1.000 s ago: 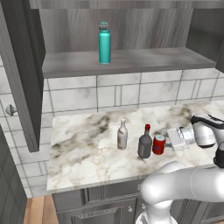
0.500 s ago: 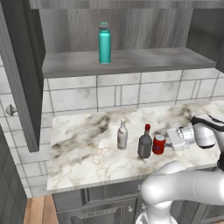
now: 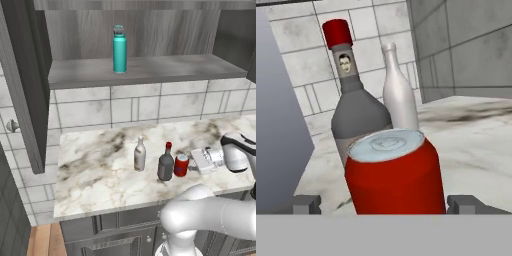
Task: Sort all alcoholic drinks to one cabinet, and non-alcoholic drinks to the other.
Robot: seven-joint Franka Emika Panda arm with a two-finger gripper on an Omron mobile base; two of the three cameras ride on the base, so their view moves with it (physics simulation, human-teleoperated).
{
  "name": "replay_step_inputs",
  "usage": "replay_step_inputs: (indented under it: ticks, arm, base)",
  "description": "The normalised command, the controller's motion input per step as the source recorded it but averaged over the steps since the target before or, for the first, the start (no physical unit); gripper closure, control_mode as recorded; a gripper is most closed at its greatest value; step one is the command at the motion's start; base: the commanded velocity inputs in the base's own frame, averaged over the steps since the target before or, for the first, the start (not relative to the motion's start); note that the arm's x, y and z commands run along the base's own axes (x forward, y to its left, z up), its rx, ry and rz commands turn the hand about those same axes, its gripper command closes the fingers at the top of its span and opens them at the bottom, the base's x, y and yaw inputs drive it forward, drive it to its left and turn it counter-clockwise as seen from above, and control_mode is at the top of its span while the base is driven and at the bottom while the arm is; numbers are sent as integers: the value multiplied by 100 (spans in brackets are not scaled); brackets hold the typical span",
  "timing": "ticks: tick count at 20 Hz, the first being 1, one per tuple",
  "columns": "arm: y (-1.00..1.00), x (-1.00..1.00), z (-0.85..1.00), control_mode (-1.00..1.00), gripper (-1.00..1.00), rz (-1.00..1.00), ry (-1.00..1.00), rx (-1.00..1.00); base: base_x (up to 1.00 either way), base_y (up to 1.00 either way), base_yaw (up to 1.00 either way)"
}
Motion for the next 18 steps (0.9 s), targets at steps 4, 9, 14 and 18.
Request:
replay_step_inputs:
  ticks: [4,9,14,18]
  arm:
    - [12,-27,0,-100,-100,0,0,0]
    - [24,-5,0,-100,-100,0,0,0]
    - [25,2,0,-100,-100,0,0,0]
    - [19,9,0,-100,-100,0,0,0]
  base:
    - [0,0,0]
    - [0,0,0]
    - [0,0,0]
    - [0,0,0]
